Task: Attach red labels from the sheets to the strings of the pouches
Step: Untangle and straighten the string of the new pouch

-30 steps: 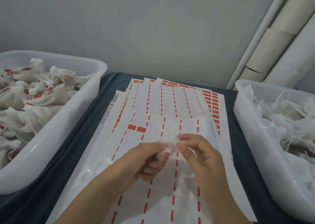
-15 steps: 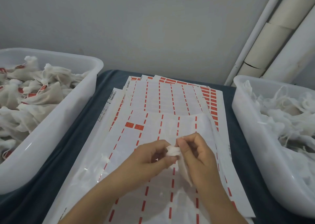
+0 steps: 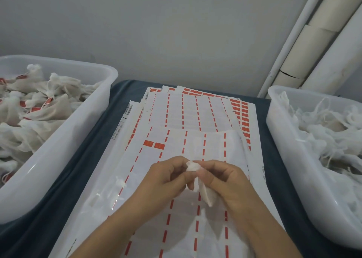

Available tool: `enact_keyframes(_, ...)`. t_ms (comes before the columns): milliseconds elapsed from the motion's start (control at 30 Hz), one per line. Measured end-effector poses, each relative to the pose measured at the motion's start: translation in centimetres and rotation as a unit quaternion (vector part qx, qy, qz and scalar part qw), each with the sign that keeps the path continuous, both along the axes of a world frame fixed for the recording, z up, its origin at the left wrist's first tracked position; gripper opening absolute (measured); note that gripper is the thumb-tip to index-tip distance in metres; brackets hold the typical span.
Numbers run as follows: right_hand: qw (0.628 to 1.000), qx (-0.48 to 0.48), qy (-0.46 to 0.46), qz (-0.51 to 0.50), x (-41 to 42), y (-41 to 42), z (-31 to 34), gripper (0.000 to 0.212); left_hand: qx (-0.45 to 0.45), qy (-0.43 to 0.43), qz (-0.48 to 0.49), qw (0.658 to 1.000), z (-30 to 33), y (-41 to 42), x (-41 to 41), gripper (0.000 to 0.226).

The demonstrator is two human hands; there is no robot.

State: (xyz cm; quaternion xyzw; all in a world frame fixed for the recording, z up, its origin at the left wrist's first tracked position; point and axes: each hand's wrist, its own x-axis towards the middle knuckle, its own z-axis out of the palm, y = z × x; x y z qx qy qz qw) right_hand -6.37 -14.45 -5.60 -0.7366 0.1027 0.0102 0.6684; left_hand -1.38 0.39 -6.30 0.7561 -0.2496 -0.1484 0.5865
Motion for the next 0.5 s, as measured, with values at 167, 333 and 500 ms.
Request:
enact_keyframes(167,0.999,-0.023,0.021,-0.007,0.01,-0.15,0.00,0.040,0.002,0.001,0.028,1.000,-0.08,0.01,0.33,0.005)
enact_keyframes(333,0.998,-0.008,0.059,-0.001,0.15,-0.33,-0.22,0.039,-0.013,-0.043,0.014,0.999,0.43,0.24,0.19,0.025)
enact_keyframes(500,0.966,0.182,0.111,0.144,-0.60,-0.22,0.68,0.023,-0.123,0.042,-0.025,0.991,0.35,0.50,0.59,0.034)
